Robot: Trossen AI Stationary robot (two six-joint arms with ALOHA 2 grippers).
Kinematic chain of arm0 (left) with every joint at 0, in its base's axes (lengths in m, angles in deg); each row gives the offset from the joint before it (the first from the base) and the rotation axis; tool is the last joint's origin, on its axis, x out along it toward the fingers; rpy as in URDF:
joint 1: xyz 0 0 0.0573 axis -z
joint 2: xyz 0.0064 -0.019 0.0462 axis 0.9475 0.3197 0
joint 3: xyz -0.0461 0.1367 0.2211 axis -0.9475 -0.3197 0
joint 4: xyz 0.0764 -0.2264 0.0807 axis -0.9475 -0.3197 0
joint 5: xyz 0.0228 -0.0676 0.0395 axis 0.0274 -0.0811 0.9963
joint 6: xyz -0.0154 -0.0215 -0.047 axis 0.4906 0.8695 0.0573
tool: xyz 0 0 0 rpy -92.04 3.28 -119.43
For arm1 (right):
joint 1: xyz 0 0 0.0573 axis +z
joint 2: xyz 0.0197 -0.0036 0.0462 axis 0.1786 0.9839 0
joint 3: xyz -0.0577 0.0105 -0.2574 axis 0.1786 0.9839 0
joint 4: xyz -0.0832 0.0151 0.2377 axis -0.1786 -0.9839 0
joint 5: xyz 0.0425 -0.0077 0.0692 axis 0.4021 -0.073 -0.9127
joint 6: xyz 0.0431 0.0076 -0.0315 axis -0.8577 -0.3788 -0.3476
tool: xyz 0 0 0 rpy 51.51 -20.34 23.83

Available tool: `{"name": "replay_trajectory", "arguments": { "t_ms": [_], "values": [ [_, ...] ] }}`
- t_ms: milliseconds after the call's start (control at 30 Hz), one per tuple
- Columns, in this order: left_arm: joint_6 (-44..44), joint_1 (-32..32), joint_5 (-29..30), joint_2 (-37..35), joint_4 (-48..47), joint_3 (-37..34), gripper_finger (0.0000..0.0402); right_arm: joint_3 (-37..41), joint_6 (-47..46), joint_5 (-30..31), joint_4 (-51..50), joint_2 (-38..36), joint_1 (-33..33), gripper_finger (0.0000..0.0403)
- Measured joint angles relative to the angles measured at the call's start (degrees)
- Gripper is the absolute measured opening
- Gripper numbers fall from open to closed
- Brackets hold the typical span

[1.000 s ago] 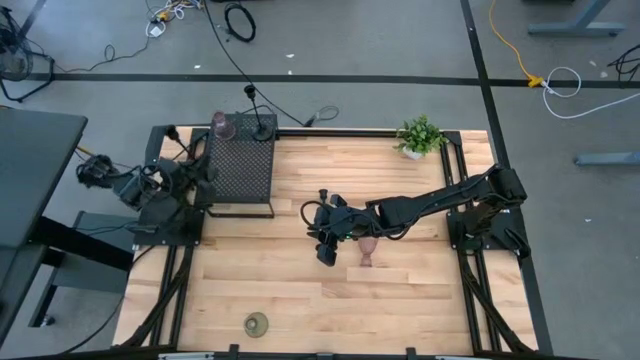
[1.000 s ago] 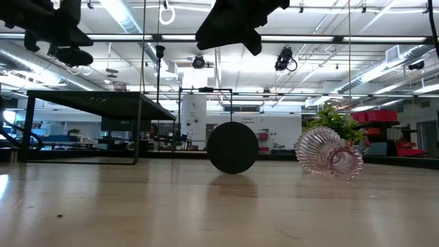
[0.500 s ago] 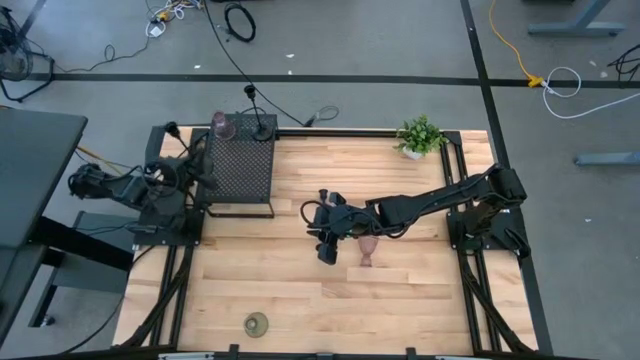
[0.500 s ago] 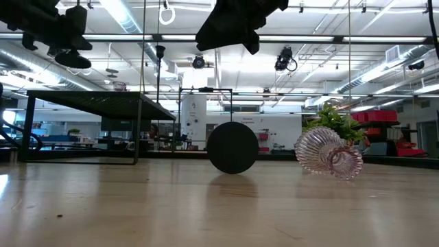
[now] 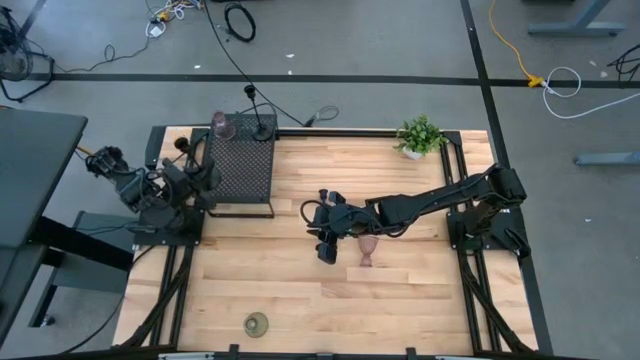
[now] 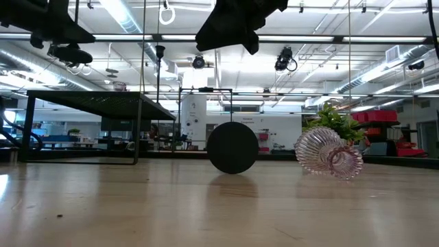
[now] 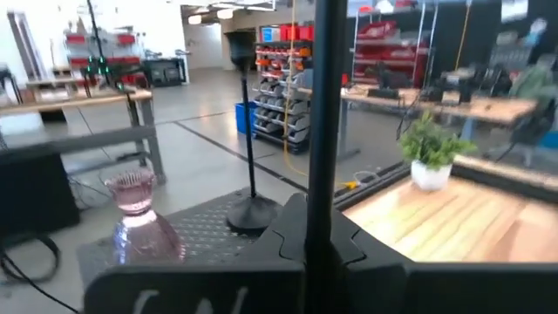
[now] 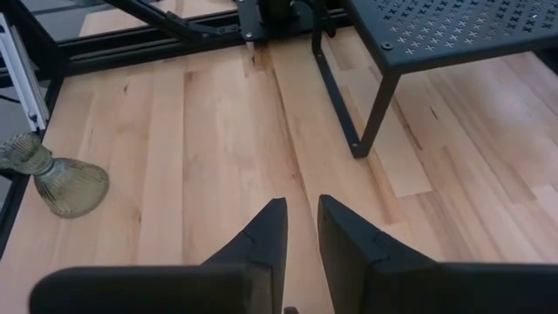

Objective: Pick & Place candle stick holders
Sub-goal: Align the right black candle holder with the other black candle holder on the shelf

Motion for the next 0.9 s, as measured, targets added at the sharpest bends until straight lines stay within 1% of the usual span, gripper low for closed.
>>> {"name": "replay_trajectory", "arguments": {
  "t_ms": [100, 200, 500, 567, 733, 833, 900],
  "values": [
    [3.6, -0.4, 0.0, 0.0, -0.1, 0.0, 0.0000, 0.0, 0.0, 0.0, 0.3, 0.0, 0.0, 0.0068],
    [3.7, -0.4, 0.0, 1.1, -0.4, 0.0, 0.0000, 0.0, 0.2, 0.0, 0.3, 0.0, 0.0, 0.0068],
    [3.8, 3.5, 0.0, 1.9, -3.0, 0.0, 0.0000, 0.0, 1.0, 0.0, 1.2, 0.0, -0.1, 0.0068],
    [5.8, 3.7, 0.0, 1.9, -4.1, 0.0, 0.0000, 0.0, 1.0, 0.1, 1.2, 0.0, -0.1, 0.0068],
    [8.7, 1.5, 0.0, 1.5, -4.6, 0.0, 0.0000, 0.0, 1.0, -0.2, 1.1, 0.0, -0.1, 0.0068],
    [12.3, -0.9, 0.0, 1.9, -4.3, 0.0, 0.0000, 0.0, 1.0, -1.3, 1.0, 0.0, -0.1, 0.0068],
    [12.4, -1.9, 0.0, 2.7, -4.5, 0.0, 0.0000, 0.0, 1.0, -1.4, 1.0, 0.0, -0.3, 0.0068]
  ]
}}
